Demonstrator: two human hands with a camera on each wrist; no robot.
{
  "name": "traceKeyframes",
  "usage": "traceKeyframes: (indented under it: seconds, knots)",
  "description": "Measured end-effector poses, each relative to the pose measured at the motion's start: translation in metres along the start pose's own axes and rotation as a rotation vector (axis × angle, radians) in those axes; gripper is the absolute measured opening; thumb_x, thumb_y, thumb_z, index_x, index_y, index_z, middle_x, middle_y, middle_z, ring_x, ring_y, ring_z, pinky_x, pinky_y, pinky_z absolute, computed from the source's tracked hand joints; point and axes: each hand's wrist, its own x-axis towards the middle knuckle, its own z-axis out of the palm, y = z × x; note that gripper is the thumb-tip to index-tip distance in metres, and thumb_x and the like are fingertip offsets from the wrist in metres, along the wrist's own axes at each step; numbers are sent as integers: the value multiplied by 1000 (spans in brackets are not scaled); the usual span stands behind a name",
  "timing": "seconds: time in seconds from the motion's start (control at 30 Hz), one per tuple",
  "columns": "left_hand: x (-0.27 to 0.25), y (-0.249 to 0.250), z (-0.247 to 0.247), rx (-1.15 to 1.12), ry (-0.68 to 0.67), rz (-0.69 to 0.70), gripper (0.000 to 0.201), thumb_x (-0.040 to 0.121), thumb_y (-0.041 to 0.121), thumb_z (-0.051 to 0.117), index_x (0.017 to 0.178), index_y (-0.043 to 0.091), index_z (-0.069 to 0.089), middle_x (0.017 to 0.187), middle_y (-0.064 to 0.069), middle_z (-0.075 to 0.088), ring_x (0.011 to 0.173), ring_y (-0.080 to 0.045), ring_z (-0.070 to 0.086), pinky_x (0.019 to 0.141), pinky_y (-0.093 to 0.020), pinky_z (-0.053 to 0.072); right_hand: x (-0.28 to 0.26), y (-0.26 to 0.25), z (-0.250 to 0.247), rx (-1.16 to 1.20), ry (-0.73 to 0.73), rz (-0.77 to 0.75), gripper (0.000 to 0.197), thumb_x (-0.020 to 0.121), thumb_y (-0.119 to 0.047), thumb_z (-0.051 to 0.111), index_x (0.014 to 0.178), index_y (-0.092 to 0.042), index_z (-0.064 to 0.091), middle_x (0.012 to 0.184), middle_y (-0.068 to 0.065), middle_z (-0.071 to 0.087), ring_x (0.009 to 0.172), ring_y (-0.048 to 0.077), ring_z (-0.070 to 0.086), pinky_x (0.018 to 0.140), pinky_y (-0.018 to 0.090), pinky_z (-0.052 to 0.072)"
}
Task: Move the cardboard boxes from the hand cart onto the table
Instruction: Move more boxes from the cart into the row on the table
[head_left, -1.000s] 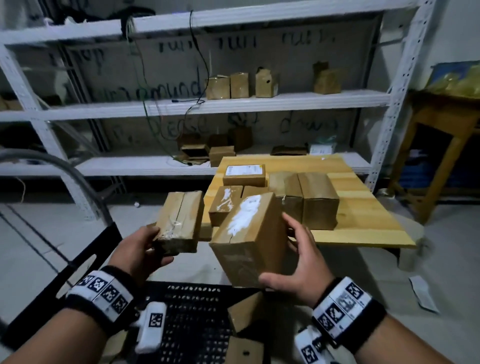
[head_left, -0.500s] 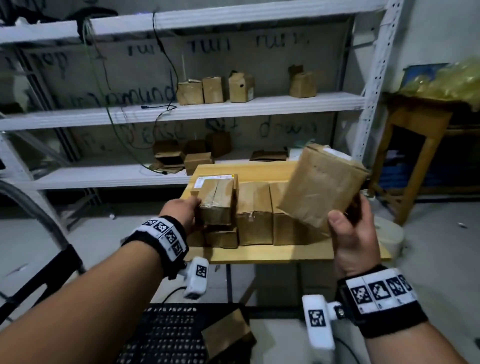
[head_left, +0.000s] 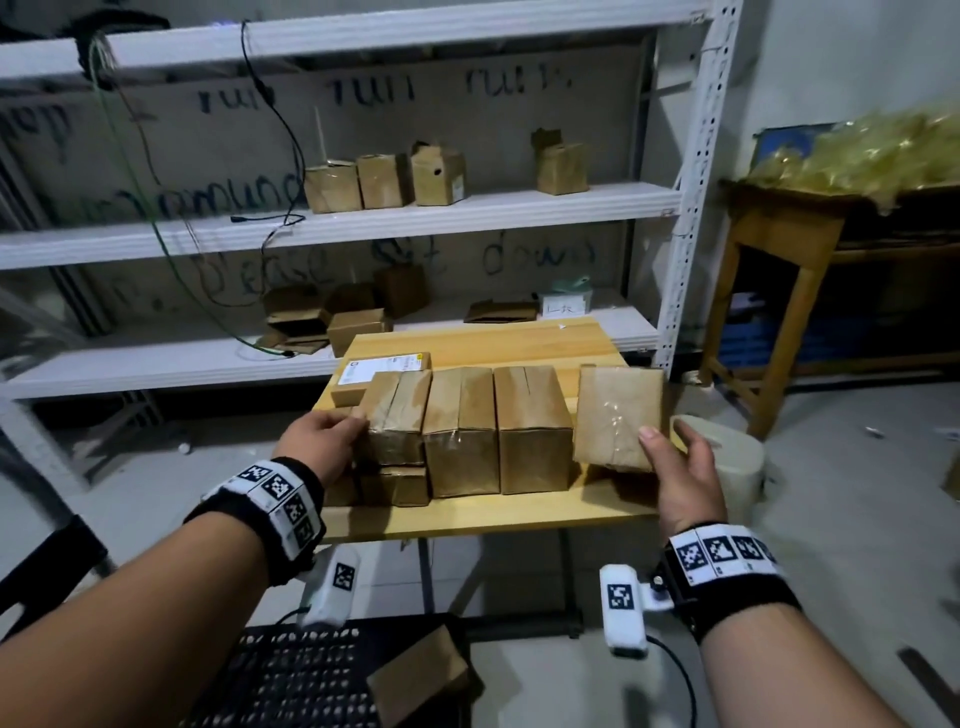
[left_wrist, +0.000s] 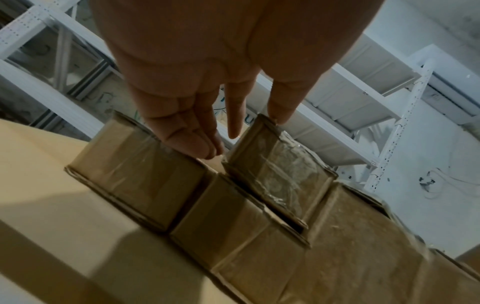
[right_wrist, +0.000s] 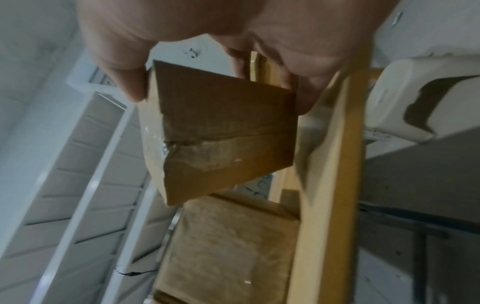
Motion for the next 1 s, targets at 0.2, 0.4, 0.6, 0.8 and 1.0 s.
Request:
traceKeyframes:
  seconds: [0.2, 0.4, 0.6, 0.8, 1.0]
  knots:
    - [-7, -9, 1, 22, -22, 24, 34, 97, 43, 70, 122, 20, 71, 113, -12, 72, 94, -29, 67, 87, -46, 60, 7, 14, -2, -172, 14, -13, 56, 99, -29, 65, 151, -26, 46, 142, 2, 60, 116, 17, 55, 96, 33, 40]
    - [-12, -10, -1, -10, -56, 63, 33, 101, 36, 67, 131, 23, 66, 117, -9, 71, 90, -24, 69, 76, -38, 58, 17, 20, -6, -350, 120, -31, 47, 103, -17, 59, 148, -30, 52, 143, 3, 65, 131, 25, 61, 99, 32, 42]
    - [-14, -12, -1, -59, -77, 54, 35, 101, 32, 67, 135, 24, 65, 126, -11, 68, 94, -23, 70, 76, -36, 59, 14, 12, 5, -388, 19, -7, 46, 106, -43, 49, 148, -24, 50, 145, 4, 60, 132, 28, 55, 93, 33, 38]
    - [-16, -9, 1, -50, -82, 49, 39, 101, 32, 67, 139, 23, 63, 125, -10, 67, 88, -22, 70, 60, -32, 54, 17, 7, 14, -316, -27, 53, 53, 105, -51, 46, 153, -30, 42, 154, 4, 51, 140, 30, 48, 96, 33, 32]
    - [-18, -10, -1, -25, -78, 57, 39, 102, 32, 66, 140, 23, 63, 125, -10, 67, 100, -31, 71, 79, -42, 62, 25, 13, 21, -320, 12, 73, 49, 106, -49, 44, 150, -27, 45, 148, 6, 56, 132, 31, 53, 94, 33, 33]
